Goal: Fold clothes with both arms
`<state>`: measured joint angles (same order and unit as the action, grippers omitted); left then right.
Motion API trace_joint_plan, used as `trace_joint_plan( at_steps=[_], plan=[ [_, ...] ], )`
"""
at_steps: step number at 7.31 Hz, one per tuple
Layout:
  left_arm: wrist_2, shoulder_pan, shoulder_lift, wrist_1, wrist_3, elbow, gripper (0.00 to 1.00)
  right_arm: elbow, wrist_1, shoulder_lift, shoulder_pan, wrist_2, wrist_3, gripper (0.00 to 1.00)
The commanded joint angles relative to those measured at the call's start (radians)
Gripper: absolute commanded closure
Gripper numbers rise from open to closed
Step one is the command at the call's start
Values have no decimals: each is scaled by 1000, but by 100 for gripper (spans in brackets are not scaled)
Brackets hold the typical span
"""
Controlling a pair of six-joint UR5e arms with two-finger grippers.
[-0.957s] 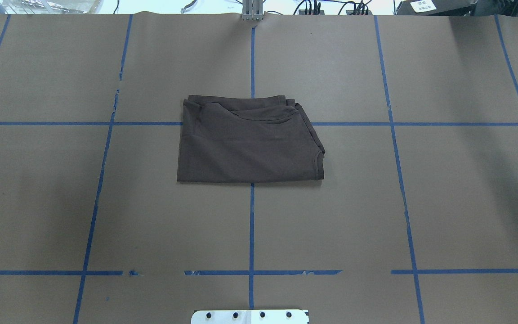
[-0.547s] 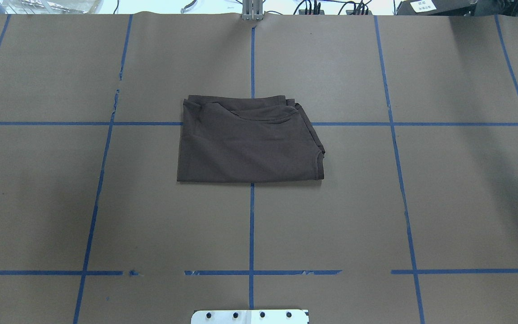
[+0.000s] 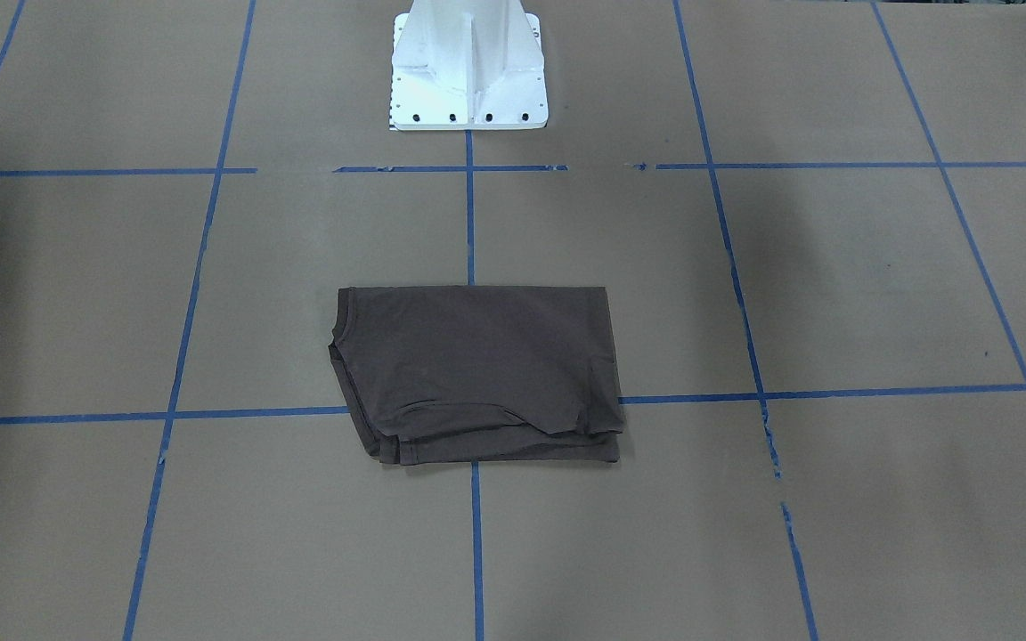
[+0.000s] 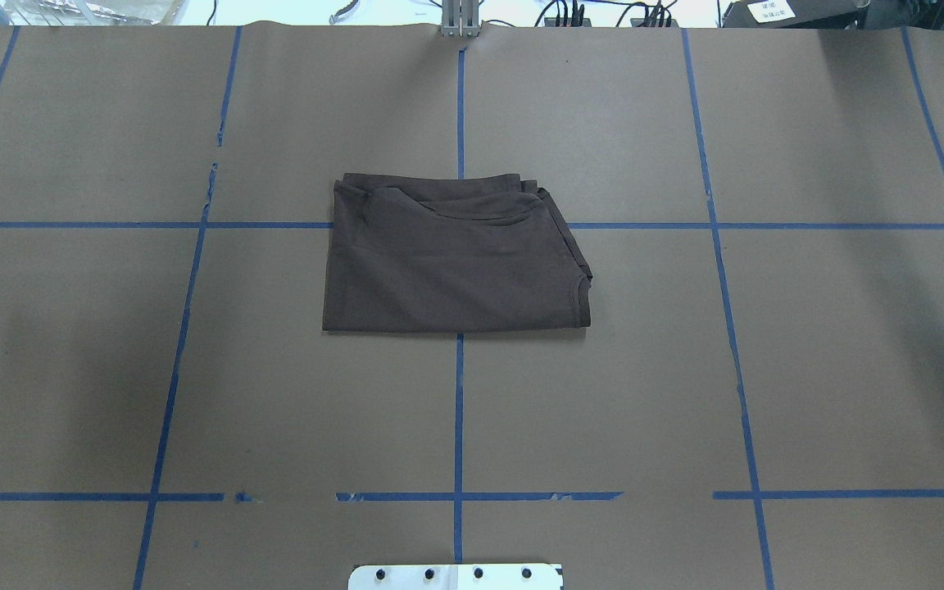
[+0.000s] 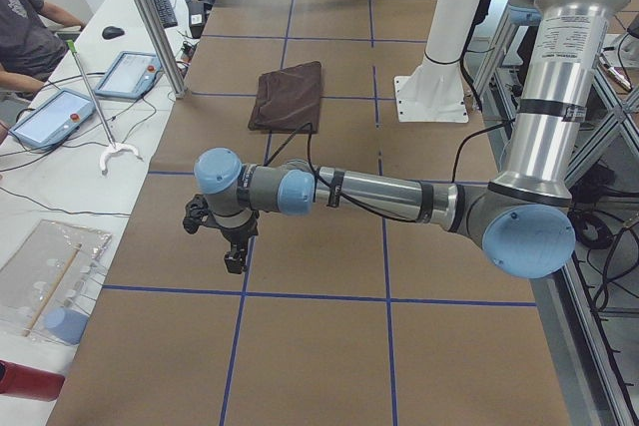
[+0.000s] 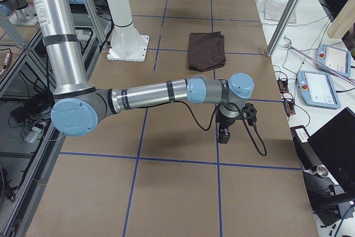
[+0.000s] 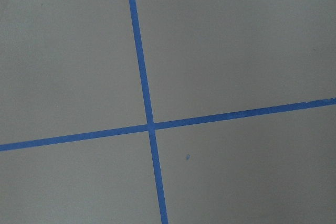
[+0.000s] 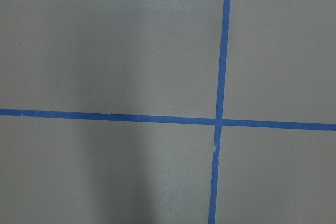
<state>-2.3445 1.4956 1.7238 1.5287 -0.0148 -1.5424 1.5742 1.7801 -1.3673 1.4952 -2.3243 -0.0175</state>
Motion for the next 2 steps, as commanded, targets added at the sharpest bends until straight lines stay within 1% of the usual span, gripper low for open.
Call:
trace_joint_plan(
  at_steps=[1, 2],
  plan=[
    [-1, 15, 5, -2, 1, 11, 0, -2, 1, -3, -1, -4, -1, 0],
    [1, 68, 5, -2, -1, 10, 0, -3, 1, -1, 0, -4, -1, 0]
  ],
)
